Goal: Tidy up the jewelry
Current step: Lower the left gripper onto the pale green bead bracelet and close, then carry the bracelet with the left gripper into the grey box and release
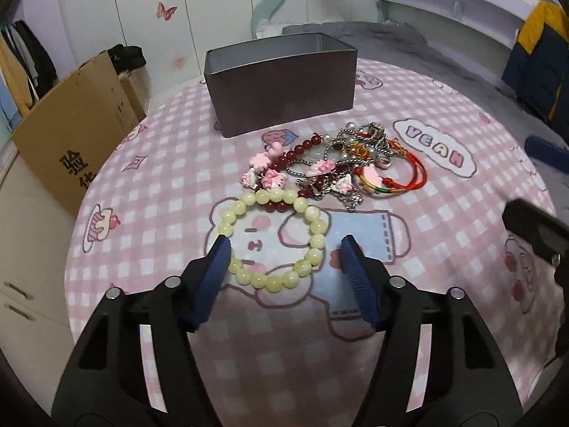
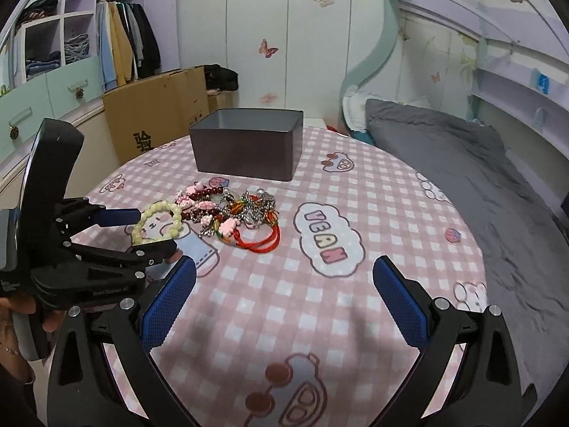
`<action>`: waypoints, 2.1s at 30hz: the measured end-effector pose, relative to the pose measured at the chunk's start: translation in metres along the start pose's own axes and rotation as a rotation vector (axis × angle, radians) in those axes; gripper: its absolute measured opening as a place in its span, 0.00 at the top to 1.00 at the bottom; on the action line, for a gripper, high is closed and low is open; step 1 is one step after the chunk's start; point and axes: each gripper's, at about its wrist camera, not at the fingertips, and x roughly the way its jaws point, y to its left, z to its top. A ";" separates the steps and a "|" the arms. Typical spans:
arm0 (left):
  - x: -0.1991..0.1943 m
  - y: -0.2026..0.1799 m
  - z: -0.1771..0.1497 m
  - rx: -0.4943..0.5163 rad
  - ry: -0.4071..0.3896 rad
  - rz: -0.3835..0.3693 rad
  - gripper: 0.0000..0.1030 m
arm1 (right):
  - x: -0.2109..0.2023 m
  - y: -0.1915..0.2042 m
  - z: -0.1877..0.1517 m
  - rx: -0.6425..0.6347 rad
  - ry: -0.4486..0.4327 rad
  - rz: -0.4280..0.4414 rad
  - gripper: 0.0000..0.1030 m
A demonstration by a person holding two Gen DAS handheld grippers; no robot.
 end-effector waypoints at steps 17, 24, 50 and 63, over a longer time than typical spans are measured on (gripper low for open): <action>-0.021 0.042 0.005 -0.124 -0.067 -0.243 0.91 | 0.055 0.027 0.023 -0.202 0.147 0.184 0.56; -0.035 0.048 0.012 -0.138 -0.093 -0.297 0.91 | 0.081 0.045 0.019 -0.348 0.211 0.194 0.83; -0.081 0.051 0.069 -0.117 -0.226 -0.437 0.91 | -0.016 -0.002 0.100 -0.071 0.017 0.467 0.97; -0.069 0.058 0.091 -0.131 -0.232 -0.427 0.91 | 0.000 -0.002 0.124 -0.069 -0.028 0.380 0.97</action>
